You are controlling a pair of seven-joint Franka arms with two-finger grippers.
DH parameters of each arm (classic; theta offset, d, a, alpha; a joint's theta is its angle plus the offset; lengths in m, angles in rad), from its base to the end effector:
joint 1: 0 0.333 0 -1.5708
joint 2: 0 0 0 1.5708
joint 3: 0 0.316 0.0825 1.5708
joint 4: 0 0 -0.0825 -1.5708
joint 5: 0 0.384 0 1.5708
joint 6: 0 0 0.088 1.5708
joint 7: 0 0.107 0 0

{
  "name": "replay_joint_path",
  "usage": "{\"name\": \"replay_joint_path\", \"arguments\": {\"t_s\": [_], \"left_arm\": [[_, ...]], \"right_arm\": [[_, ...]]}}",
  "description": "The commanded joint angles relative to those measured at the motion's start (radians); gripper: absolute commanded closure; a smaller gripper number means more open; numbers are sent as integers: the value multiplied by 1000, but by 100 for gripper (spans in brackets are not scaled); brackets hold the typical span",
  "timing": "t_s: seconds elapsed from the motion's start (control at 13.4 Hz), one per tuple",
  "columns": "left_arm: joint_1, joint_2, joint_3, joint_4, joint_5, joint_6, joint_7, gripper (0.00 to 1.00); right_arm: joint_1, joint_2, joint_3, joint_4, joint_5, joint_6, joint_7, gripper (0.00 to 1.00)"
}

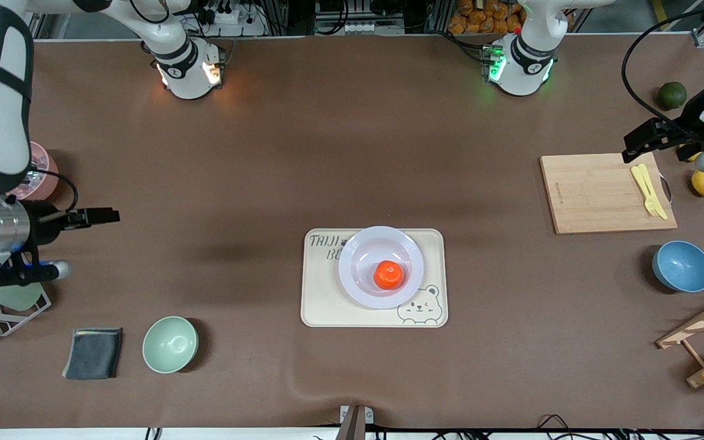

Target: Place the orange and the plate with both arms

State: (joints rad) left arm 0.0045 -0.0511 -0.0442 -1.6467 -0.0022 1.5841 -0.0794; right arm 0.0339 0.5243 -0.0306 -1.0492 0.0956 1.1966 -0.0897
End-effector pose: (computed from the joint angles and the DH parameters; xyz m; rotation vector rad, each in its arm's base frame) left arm 0.5385 -0.0222 0.6177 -3.1402 -0.0625 0.0181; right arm 0.6561 0.0202 0.5154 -2.9897 -0.1679 0.5653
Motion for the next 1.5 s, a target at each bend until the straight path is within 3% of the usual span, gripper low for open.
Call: {"name": "replay_joint_path", "arguments": {"t_s": [0.0, 0.3, 0.37, 0.75, 1.05, 1.42], "left_arm": [[8, 4, -2, 15, -19, -4, 3, 0], [8, 1, -3, 15, -21, -4, 3, 0], [8, 1, -3, 15, -21, -4, 3, 0], [8, 2, -2, 21, -21, -4, 3, 0], [6, 30, -3, 64, -21, -4, -11, 0], [6, 33, -5, 64, -21, -6, -11, 0]], "right_arm": [[-6, -150, -6, -215, -34, 87, -5, 0], [-6, -406, -6, -643, -60, 393, -39, 0], [-6, -418, -6, -676, -60, 421, -39, 0], [0, -434, -5, -667, -57, 431, -33, 0], [-8, -503, -5, -748, -57, 495, -32, 0], [-6, -515, -5, -781, -57, 523, -30, 0]]}}
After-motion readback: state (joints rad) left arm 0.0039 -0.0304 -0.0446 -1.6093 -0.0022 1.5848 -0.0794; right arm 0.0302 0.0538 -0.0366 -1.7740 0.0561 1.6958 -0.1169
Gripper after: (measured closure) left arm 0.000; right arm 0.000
